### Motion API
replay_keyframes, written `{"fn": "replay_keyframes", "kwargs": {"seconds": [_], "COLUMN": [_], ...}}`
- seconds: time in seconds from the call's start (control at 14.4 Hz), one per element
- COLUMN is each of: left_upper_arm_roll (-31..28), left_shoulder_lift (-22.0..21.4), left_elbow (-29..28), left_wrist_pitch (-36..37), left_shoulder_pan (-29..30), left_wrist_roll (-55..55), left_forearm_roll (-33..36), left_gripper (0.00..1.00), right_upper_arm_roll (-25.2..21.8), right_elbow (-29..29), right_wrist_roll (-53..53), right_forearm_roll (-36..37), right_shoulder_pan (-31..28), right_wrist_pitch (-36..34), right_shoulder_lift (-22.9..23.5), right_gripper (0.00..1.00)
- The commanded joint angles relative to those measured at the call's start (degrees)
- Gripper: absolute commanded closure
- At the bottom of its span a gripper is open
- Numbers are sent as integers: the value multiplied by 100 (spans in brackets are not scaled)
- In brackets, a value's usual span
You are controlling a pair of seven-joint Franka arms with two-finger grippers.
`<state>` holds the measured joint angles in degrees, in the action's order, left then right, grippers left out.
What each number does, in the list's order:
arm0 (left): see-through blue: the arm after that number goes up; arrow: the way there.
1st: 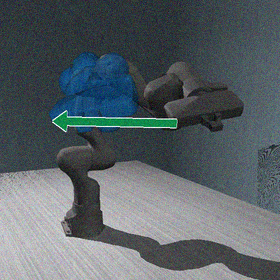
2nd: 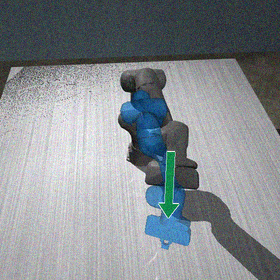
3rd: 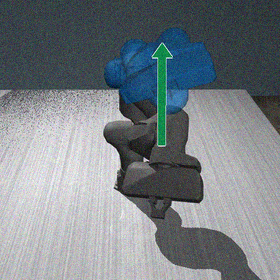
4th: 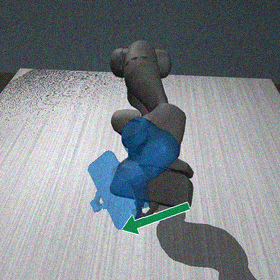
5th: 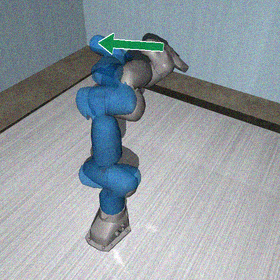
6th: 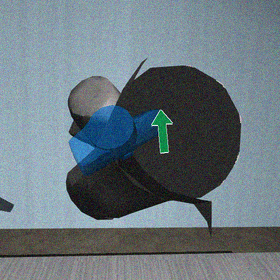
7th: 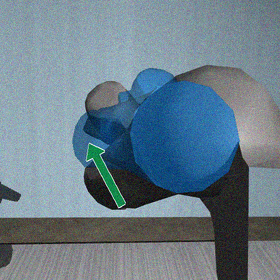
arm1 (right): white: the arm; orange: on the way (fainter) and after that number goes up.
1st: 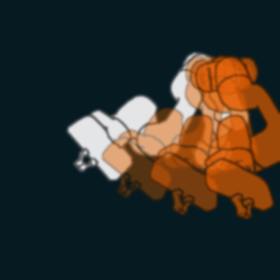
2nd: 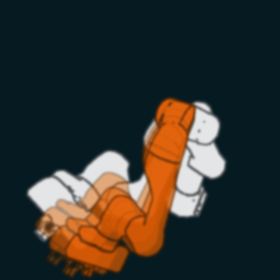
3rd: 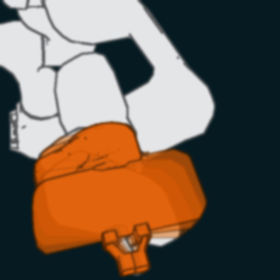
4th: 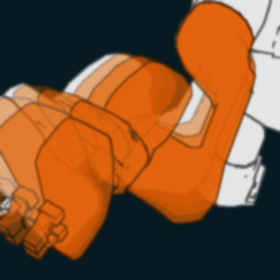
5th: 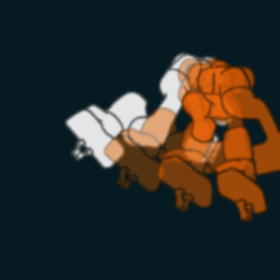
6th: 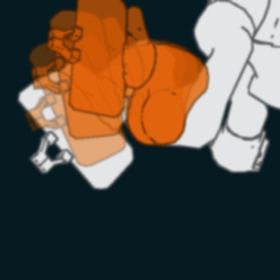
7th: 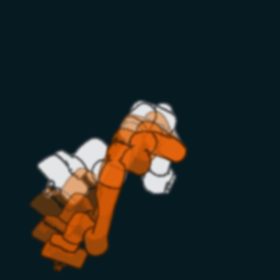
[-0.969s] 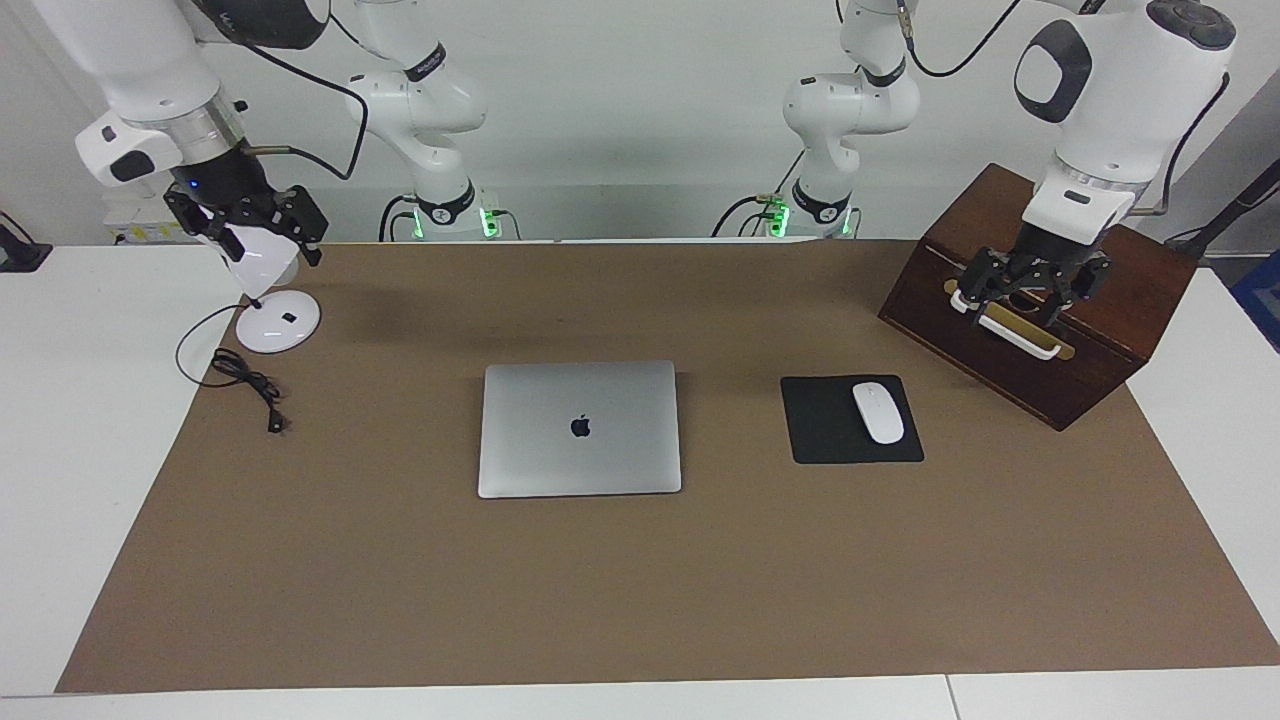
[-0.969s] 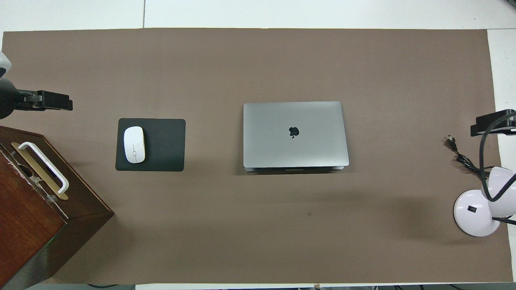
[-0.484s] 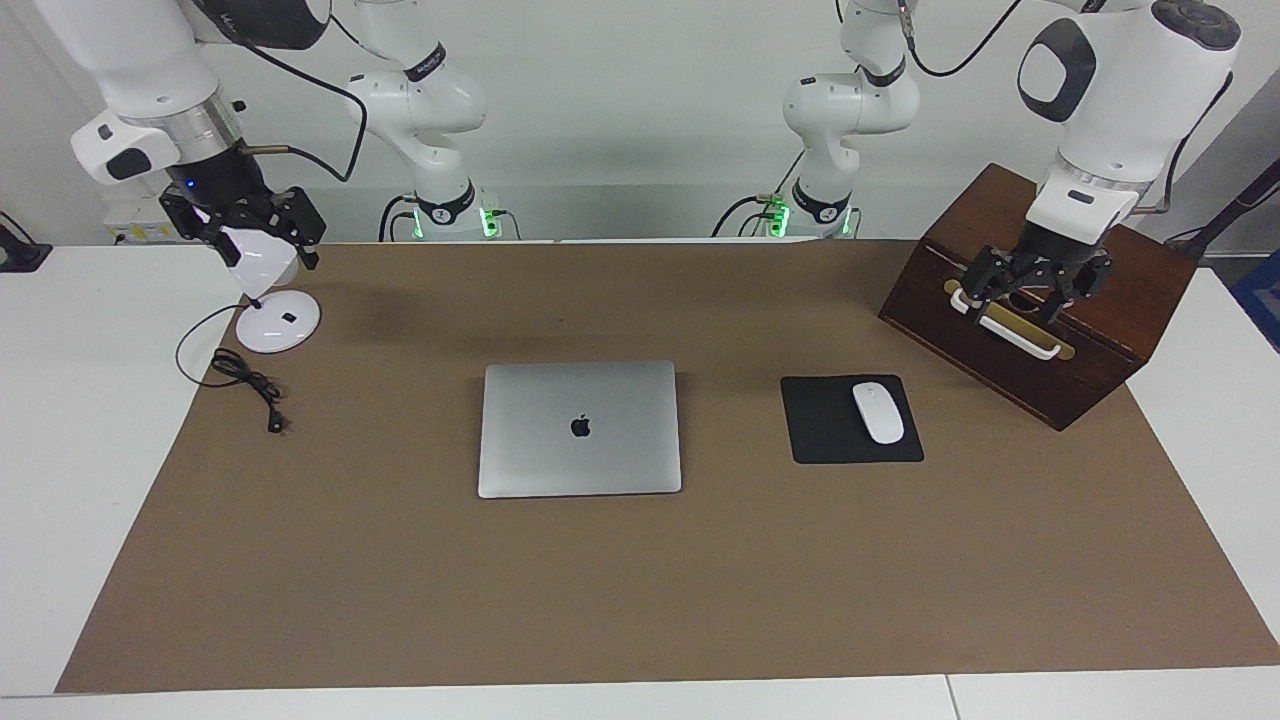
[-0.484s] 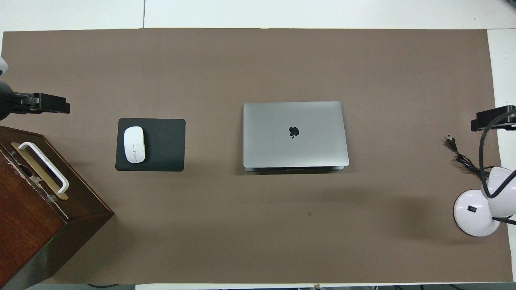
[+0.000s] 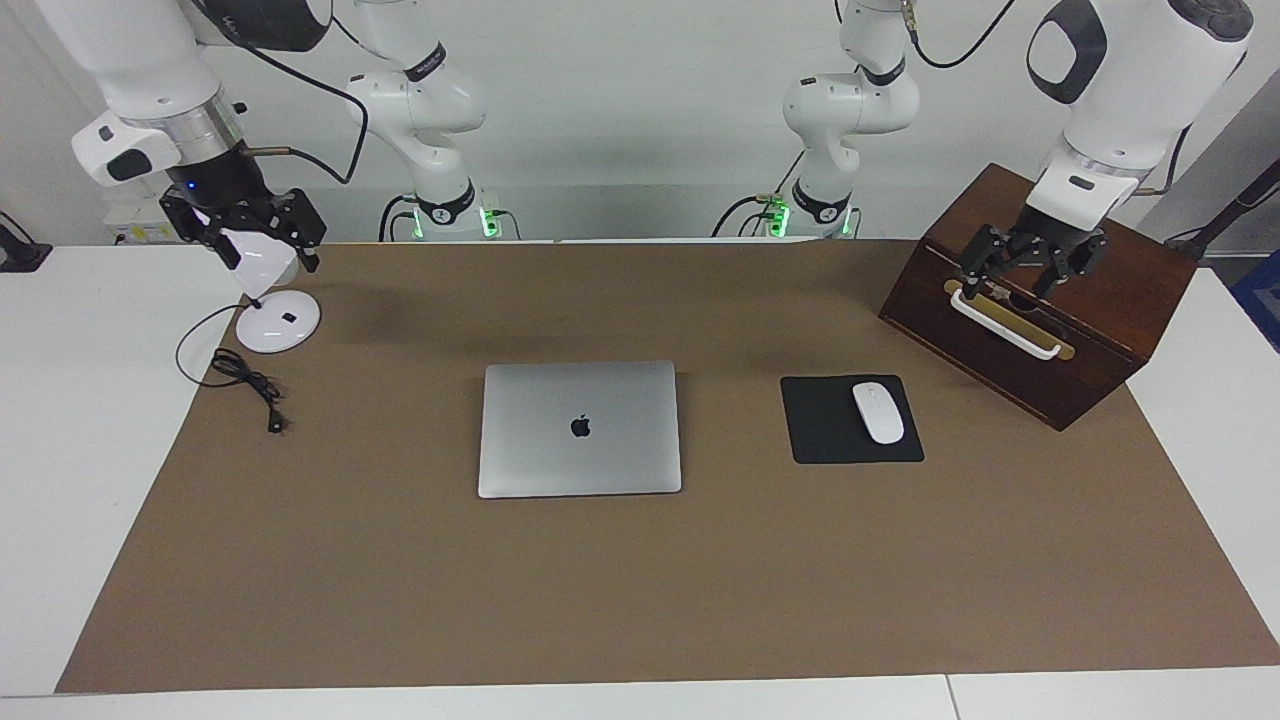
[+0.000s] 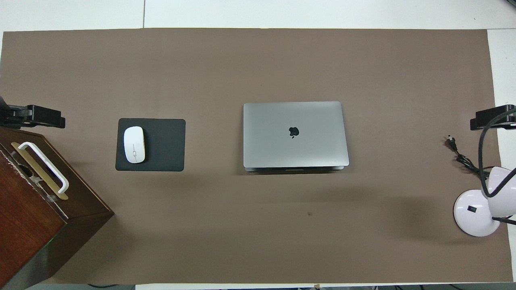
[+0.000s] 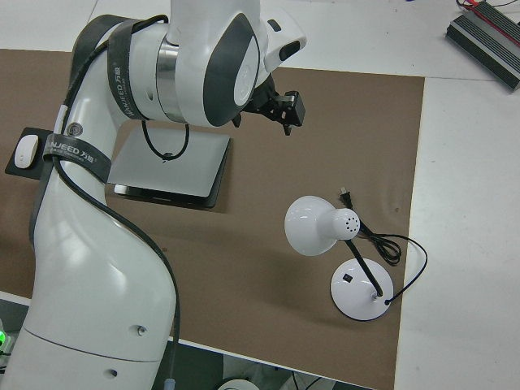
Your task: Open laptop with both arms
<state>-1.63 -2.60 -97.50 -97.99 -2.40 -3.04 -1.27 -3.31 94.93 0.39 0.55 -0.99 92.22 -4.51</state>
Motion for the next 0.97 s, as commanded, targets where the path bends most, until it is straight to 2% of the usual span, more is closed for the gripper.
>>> {"fn": "replay_keyframes", "kwargs": {"seconds": [0.0, 0.42, 0.62, 0.9], "left_upper_arm_roll": [49, 31, 31, 31], "left_shoulder_lift": [-48, -74, -100, -109], "left_elbow": [30, -14, -14, -32], "left_wrist_pitch": [140, 113, 140, 78], "left_shoulder_pan": [55, 73, 126, 126], "left_wrist_roll": [49, 41, 23, 14], "left_forearm_roll": [57, 57, 57, 57], "left_gripper": [0, 0, 0, 0], "right_upper_arm_roll": [32, 15, 23, 23], "right_elbow": [123, 158, 420, 1184], "right_wrist_roll": [-223, -145, -118, 303], "right_forearm_roll": [-37, -46, -230, -1389], "right_shoulder_pan": [-95, -130, -121, -69], "right_wrist_pitch": [138, 286, 953, 2008], "right_shoulder_lift": [-68, -77, -77, -182], "right_gripper": [0, 0, 0, 0]}}
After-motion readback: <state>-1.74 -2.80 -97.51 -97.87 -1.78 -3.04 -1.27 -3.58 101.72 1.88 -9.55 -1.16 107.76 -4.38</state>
